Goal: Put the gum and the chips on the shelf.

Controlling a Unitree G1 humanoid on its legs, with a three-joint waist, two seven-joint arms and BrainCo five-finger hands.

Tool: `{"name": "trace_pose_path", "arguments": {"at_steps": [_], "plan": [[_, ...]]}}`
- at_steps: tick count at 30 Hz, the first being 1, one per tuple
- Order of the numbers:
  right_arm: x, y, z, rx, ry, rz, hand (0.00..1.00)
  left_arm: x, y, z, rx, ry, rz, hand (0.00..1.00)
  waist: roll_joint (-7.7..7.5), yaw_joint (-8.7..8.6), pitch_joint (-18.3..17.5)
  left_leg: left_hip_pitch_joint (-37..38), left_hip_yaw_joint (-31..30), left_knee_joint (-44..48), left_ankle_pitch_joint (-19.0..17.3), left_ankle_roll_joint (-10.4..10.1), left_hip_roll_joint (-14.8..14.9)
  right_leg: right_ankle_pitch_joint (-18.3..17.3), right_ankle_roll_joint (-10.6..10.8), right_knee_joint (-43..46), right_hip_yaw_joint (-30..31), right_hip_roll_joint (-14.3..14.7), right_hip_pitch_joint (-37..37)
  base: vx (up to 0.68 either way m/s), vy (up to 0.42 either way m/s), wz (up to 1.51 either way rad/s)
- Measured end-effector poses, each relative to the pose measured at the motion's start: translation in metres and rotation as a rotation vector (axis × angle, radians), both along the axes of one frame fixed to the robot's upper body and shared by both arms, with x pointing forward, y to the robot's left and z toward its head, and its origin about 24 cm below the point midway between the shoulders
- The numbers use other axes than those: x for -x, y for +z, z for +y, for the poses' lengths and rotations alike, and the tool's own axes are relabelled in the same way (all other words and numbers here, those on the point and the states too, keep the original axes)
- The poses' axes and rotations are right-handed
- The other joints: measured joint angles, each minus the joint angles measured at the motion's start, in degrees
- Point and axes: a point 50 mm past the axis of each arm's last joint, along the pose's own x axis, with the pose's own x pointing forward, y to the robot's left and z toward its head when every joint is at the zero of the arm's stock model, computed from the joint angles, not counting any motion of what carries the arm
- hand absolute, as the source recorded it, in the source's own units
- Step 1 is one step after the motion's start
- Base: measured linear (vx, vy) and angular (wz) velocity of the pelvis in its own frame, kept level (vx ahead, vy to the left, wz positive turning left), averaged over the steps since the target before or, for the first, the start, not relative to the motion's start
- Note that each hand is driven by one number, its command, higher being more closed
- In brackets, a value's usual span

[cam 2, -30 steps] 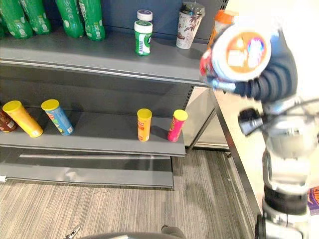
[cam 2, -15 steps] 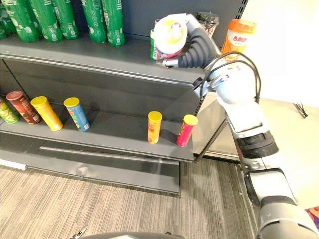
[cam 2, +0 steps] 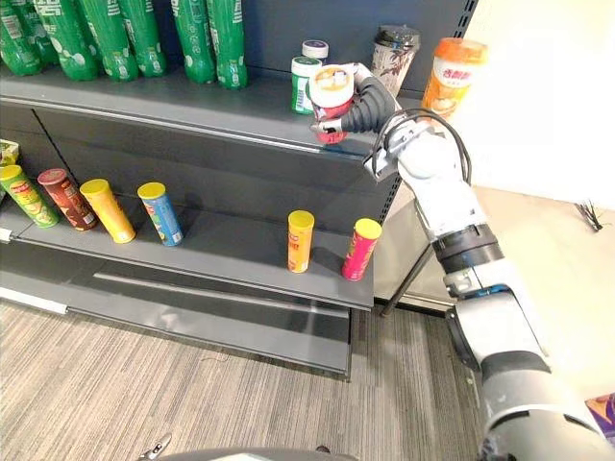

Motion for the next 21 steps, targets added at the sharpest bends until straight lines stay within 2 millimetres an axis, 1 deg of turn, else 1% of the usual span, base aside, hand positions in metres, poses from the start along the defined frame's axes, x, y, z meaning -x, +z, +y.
{"name": "trace_pose_path", "arguments": {"at_steps": [5, 8, 10, 13, 15, 19, 21], "plan": [[-0.016, -0.008, 0.000, -0.043, -0.053, 0.101, 1.00, -0.006, -0.001, -0.005, 0.014, -0.031, -0.008, 0.00, 0.33, 0.24, 0.2, -0.6, -0.3, 0.0, 0.1, -0.2, 0.3, 0.0, 0.0, -0.2, -0.4, 0.3, -0.1, 0.00, -0.017, 0.01], [-0.024, -0.013, -0.006, -0.118, -0.096, 0.163, 1.00, -0.016, -0.001, -0.008, 0.019, -0.053, -0.029, 0.00, 0.37, 1.16, 0.3, -0.8, -0.5, 0.0, 0.3, -0.2, 0.3, 0.3, 0.0, -0.9, -0.6, 0.3, 0.0, 0.02, -0.002, 0.03], [-0.027, -0.015, -0.007, -0.158, -0.107, 0.183, 1.00, -0.019, -0.001, -0.008, 0.022, -0.049, -0.037, 0.00, 0.38, 1.34, 0.3, -0.9, -1.1, 0.0, 0.4, -0.3, 0.3, 0.3, 0.0, -1.0, -0.9, 0.3, 0.1, 0.04, -0.004, 0.12], [-0.031, -0.013, -0.003, -0.197, -0.112, 0.208, 1.00, -0.021, -0.001, -0.011, 0.033, -0.045, -0.044, 0.00, 0.49, 1.48, 0.5, -1.0, -1.7, 0.0, 0.4, -0.3, 0.3, 0.3, 0.0, -1.7, -1.7, 0.3, 0.7, 0.03, -0.008, 0.14], [-0.033, -0.008, 0.005, -0.216, -0.102, 0.210, 1.00, -0.022, -0.001, -0.013, 0.037, -0.055, -0.044, 0.00, 0.64, 1.50, 0.8, -1.3, -2.1, 0.0, 0.4, -0.3, 0.3, 0.3, 0.0, -1.9, -2.1, 0.2, 0.7, 0.01, -0.007, 0.07], [-0.034, -0.006, 0.008, -0.261, -0.091, 0.211, 1.00, -0.028, -0.001, -0.013, 0.037, -0.064, -0.057, 0.00, 0.58, 1.60, 1.0, -2.0, -3.0, 0.0, 0.4, -0.4, 0.3, 0.3, 0.0, -2.2, -3.0, 0.2, 0.7, 0.01, -0.007, 0.13], [-0.034, -0.005, 0.014, -0.269, -0.076, 0.208, 1.00, -0.030, 0.000, -0.013, 0.037, -0.065, -0.061, 0.00, 0.59, 1.83, 1.2, -2.1, -3.0, 0.0, 0.4, -0.4, 0.3, 0.3, 0.0, -2.2, -3.0, 0.2, 0.7, 0.00, 0.000, 0.00]]}}
